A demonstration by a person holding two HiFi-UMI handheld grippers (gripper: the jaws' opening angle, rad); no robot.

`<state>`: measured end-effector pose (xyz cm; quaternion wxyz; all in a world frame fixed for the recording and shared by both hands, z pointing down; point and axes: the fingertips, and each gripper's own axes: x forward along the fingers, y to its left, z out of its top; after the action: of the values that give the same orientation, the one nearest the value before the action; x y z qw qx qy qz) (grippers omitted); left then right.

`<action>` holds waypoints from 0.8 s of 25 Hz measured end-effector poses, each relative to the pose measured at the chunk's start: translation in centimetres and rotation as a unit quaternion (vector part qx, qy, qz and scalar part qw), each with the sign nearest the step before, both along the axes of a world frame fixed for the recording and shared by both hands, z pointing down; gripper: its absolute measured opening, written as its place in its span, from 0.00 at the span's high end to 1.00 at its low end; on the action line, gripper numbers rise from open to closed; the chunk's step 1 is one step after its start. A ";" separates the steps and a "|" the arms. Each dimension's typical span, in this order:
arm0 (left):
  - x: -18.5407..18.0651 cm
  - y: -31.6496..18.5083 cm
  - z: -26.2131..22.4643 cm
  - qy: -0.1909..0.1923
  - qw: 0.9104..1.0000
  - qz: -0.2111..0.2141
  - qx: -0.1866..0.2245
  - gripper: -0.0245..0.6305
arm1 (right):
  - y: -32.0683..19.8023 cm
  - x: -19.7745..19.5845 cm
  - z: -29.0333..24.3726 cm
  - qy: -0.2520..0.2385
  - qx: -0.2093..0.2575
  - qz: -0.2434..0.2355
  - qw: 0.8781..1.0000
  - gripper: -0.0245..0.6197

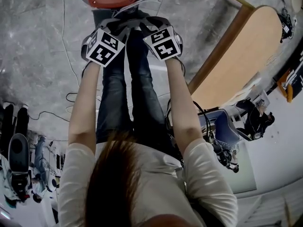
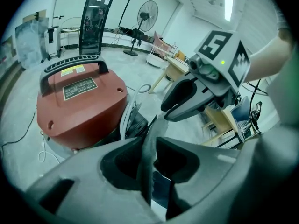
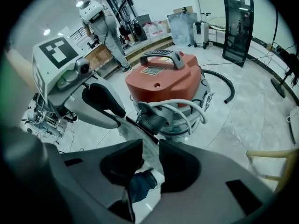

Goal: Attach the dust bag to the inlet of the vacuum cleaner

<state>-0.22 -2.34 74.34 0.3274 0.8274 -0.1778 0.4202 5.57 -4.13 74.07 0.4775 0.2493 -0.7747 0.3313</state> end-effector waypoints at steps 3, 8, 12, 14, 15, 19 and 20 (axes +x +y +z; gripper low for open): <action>-0.1 -0.1 -0.7 0.000 1.000 -0.015 0.000 0.81 | -0.4 -0.1 -0.9 -0.003 0.007 -0.002 1.000 0.79; -0.2 -0.7 -2.3 0.000 0.999 -0.042 0.009 0.80 | -1.3 -0.3 -2.8 -0.011 0.021 0.007 1.000 0.79; -0.4 -1.1 -3.6 0.001 0.998 -0.063 0.017 0.78 | -1.5 -0.4 -4.1 -0.013 0.029 0.008 0.999 0.79; -0.4 -1.4 -4.5 0.001 0.997 -0.069 0.022 0.76 | -1.6 -0.3 -4.8 -0.012 0.034 0.010 0.999 0.79; -0.4 -1.5 -5.0 0.001 0.997 -0.075 0.025 0.76 | -1.7 -0.2 -5.2 -0.012 0.037 0.012 0.999 0.80; -0.1 -1.6 -6.6 0.005 0.995 -0.095 0.031 0.76 | -2.0 0.0 -7.1 -0.019 0.052 0.019 0.998 0.80; 0.0 -1.7 -7.0 0.008 0.995 -0.098 0.034 0.76 | -2.2 -0.1 -7.7 -0.022 0.057 0.023 0.998 0.81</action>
<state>-0.22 -4.00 67.30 0.3399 0.8199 -0.2702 0.3730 5.52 -6.31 66.36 0.4375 0.2865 -0.7968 0.3027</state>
